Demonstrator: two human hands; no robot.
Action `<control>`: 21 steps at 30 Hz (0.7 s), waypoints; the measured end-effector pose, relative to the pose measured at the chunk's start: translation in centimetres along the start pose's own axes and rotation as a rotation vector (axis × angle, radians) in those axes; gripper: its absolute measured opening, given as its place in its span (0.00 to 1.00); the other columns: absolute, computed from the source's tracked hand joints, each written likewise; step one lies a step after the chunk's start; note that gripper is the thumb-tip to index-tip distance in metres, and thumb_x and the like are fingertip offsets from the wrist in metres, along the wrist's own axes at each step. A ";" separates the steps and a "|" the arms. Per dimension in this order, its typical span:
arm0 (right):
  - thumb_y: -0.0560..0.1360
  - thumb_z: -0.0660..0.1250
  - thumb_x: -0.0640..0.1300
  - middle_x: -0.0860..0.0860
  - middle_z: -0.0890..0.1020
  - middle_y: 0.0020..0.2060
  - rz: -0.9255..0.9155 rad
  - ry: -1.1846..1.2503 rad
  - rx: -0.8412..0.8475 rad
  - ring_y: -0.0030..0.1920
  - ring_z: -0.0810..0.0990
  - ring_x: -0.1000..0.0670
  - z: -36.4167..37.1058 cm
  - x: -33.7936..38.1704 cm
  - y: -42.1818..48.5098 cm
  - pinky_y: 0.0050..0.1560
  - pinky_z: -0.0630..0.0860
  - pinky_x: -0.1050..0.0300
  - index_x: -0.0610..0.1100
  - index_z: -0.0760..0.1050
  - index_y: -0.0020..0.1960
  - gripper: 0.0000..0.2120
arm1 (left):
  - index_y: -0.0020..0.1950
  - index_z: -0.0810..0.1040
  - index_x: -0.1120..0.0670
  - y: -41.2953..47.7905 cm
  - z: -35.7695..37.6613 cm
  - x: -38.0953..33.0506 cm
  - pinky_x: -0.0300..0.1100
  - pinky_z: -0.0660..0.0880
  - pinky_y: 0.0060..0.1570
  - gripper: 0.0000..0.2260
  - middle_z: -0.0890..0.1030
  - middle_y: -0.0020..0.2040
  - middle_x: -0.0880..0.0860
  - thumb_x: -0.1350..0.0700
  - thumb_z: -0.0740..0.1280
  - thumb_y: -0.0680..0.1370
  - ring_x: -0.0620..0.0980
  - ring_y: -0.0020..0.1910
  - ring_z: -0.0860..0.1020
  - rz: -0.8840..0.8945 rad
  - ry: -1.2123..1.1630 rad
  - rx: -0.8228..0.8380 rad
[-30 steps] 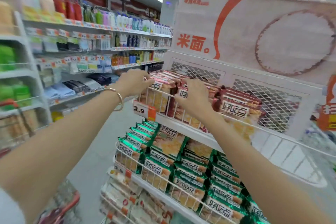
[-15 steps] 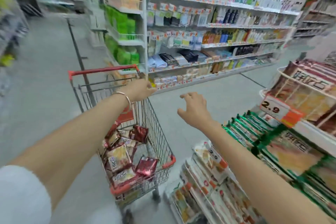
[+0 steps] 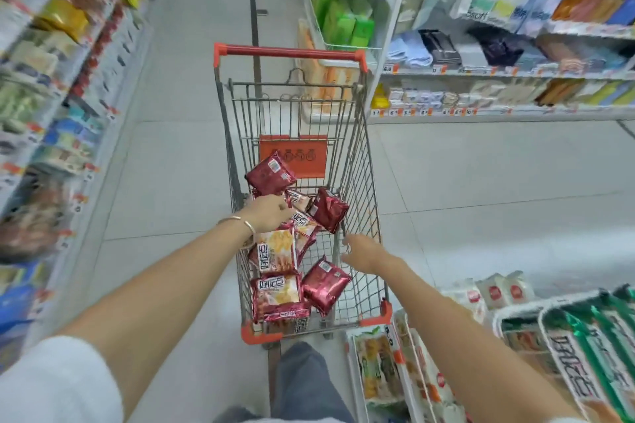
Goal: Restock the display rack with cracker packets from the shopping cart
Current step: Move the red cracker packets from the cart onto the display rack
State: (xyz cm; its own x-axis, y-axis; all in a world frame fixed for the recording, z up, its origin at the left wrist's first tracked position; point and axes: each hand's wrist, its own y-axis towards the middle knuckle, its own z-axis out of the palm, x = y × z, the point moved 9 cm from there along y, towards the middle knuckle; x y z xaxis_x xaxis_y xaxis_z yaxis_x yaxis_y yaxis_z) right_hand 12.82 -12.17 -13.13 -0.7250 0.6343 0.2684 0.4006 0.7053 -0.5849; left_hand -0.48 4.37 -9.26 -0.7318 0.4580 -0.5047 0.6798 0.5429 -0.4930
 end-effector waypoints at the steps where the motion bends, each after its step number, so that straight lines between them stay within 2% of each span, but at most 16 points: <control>1: 0.80 0.64 0.45 0.42 0.74 0.69 0.000 0.017 0.039 0.68 0.73 0.42 1.2 -0.8 1.5 0.68 0.70 0.49 0.40 0.70 0.71 0.21 | 0.45 0.75 0.53 1.0 0.9 1.1 0.60 0.66 0.69 0.15 0.75 0.42 0.48 0.45 0.59 0.84 0.55 0.47 0.79 -0.040 -0.020 0.005; 2: 0.80 0.65 0.46 0.42 0.73 0.70 0.005 0.037 0.077 0.68 0.73 0.42 2.4 -1.4 3.0 0.67 0.71 0.50 0.39 0.70 0.71 0.22 | 0.41 0.73 0.53 2.0 1.8 2.2 0.61 0.67 0.67 0.16 0.82 0.45 0.58 0.46 0.59 0.84 0.60 0.50 0.79 -0.075 -0.050 0.015; 3: 0.81 0.65 0.46 0.41 0.73 0.70 0.008 0.065 0.110 0.67 0.74 0.42 3.6 -2.1 4.2 0.64 0.72 0.53 0.38 0.70 0.70 0.21 | 0.37 0.70 0.52 2.7 3.0 3.3 0.58 0.72 0.59 0.18 0.81 0.48 0.65 0.46 0.59 0.84 0.63 0.66 0.65 -0.106 -0.091 0.031; 4: 0.81 0.65 0.45 0.41 0.74 0.68 0.023 0.092 0.146 0.63 0.76 0.43 5.0 -2.9 5.4 0.57 0.74 0.57 0.38 0.72 0.69 0.19 | 0.35 0.67 0.52 3.3 4.1 4.2 0.51 0.73 0.47 0.20 0.75 0.35 0.56 0.46 0.59 0.84 0.50 0.42 0.64 -0.124 -0.117 0.040; 5: 0.81 0.64 0.44 0.41 0.75 0.67 0.032 0.113 0.177 0.59 0.77 0.44 6.3 -3.6 6.5 0.51 0.74 0.60 0.37 0.73 0.67 0.18 | 0.34 0.65 0.52 3.9 5.2 5.1 0.46 0.69 0.38 0.20 0.69 0.31 0.52 0.46 0.58 0.84 0.50 0.37 0.66 -0.149 -0.148 0.046; 6: 0.81 0.64 0.43 0.40 0.77 0.65 0.045 0.137 0.211 0.56 0.78 0.44 7.6 -4.1 7.5 0.48 0.74 0.62 0.36 0.73 0.66 0.16 | 0.33 0.64 0.52 4.4 6.4 5.9 0.45 0.65 0.36 0.21 0.66 0.31 0.50 0.47 0.58 0.85 0.52 0.32 0.68 -0.178 -0.173 0.055; 7: 0.81 0.64 0.42 0.40 0.77 0.64 0.050 0.154 0.243 0.55 0.79 0.44 8.9 -4.6 8.4 0.47 0.75 0.63 0.36 0.74 0.66 0.16 | 0.34 0.66 0.54 4.8 7.6 6.8 0.44 0.63 0.36 0.20 0.66 0.31 0.51 0.48 0.57 0.85 0.51 0.31 0.66 -0.214 -0.200 0.063; 10: 0.79 0.66 0.40 0.41 0.77 0.63 0.077 0.133 0.302 0.58 0.79 0.43 12.8 -5.9 10.6 0.50 0.75 0.64 0.39 0.73 0.68 0.18 | 0.41 0.74 0.56 6.1 11.1 9.3 0.43 0.66 0.38 0.15 0.73 0.38 0.52 0.50 0.60 0.84 0.50 0.36 0.70 -0.328 -0.285 0.090; 12: 0.78 0.67 0.42 0.42 0.78 0.63 0.152 0.154 0.328 0.61 0.78 0.42 15.8 -7.1 12.0 0.57 0.77 0.57 0.40 0.73 0.68 0.19 | 0.37 0.70 0.55 7.0 13.3 10.7 0.42 0.63 0.33 0.17 0.69 0.33 0.51 0.51 0.62 0.84 0.49 0.32 0.68 -0.405 -0.345 0.108; 14: 0.79 0.66 0.46 0.42 0.77 0.63 0.151 0.047 0.359 0.66 0.76 0.42 18.9 -7.6 13.5 0.64 0.75 0.50 0.41 0.73 0.67 0.18 | 0.37 0.69 0.55 8.2 14.8 11.9 0.42 0.64 0.34 0.16 0.71 0.34 0.53 0.52 0.63 0.83 0.51 0.36 0.73 -0.470 -0.425 0.107; 15: 0.79 0.66 0.48 0.41 0.73 0.69 0.115 -0.035 0.354 0.72 0.69 0.40 20.2 -7.4 14.3 0.70 0.71 0.45 0.43 0.70 0.70 0.21 | 0.38 0.70 0.56 8.8 15.6 12.7 0.42 0.67 0.36 0.14 0.74 0.39 0.55 0.53 0.64 0.82 0.52 0.41 0.75 -0.506 -0.481 0.107; 16: 0.78 0.67 0.49 0.40 0.63 0.76 0.114 -0.076 0.362 0.77 0.59 0.37 21.1 -7.2 15.0 0.74 0.63 0.38 0.45 0.64 0.75 0.28 | 0.40 0.73 0.57 9.4 16.3 13.3 0.43 0.69 0.40 0.12 0.76 0.43 0.57 0.53 0.65 0.81 0.53 0.44 0.76 -0.533 -0.537 0.104; 17: 0.77 0.69 0.50 0.39 0.51 0.79 0.108 -0.123 0.372 0.79 0.49 0.35 22.0 -7.0 15.6 0.75 0.56 0.33 0.48 0.54 0.80 0.38 | 0.43 0.76 0.58 9.8 16.8 14.0 0.45 0.70 0.43 0.09 0.77 0.47 0.57 0.53 0.66 0.80 0.53 0.46 0.77 -0.558 -0.587 0.096; 18: 0.75 0.71 0.54 0.39 0.40 0.79 0.102 -0.179 0.392 0.79 0.41 0.34 22.9 -6.8 16.2 0.75 0.51 0.29 0.50 0.43 0.81 0.47 | 0.46 0.78 0.57 10.2 17.3 14.6 0.45 0.70 0.44 0.07 0.77 0.48 0.56 0.54 0.67 0.79 0.53 0.46 0.77 -0.585 -0.622 0.089; 19: 0.73 0.72 0.58 0.39 0.34 0.78 0.091 -0.254 0.412 0.78 0.37 0.32 23.8 -6.7 16.9 0.74 0.49 0.28 0.51 0.34 0.80 0.54 | 0.47 0.78 0.57 10.4 17.7 15.2 0.45 0.70 0.44 0.07 0.77 0.47 0.55 0.54 0.67 0.79 0.53 0.45 0.76 -0.610 -0.650 0.087; 21: 0.68 0.73 0.66 0.39 0.32 0.76 0.091 -0.348 0.410 0.77 0.36 0.31 25.4 -7.0 18.2 0.73 0.49 0.26 0.52 0.24 0.77 0.63 | 0.43 0.76 0.57 10.8 18.8 15.8 0.42 0.69 0.40 0.07 0.75 0.42 0.55 0.55 0.67 0.78 0.52 0.41 0.74 -0.624 -0.687 0.113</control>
State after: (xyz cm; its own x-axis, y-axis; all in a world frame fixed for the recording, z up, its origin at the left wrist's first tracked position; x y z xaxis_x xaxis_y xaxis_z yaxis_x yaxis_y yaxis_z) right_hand 10.95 -11.80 -45.15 -0.8682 0.4956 -0.0261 0.2698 0.4272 -0.8630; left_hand -3.80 4.25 -35.94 -0.8017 -0.4296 -0.4156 0.2003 0.4620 -0.8639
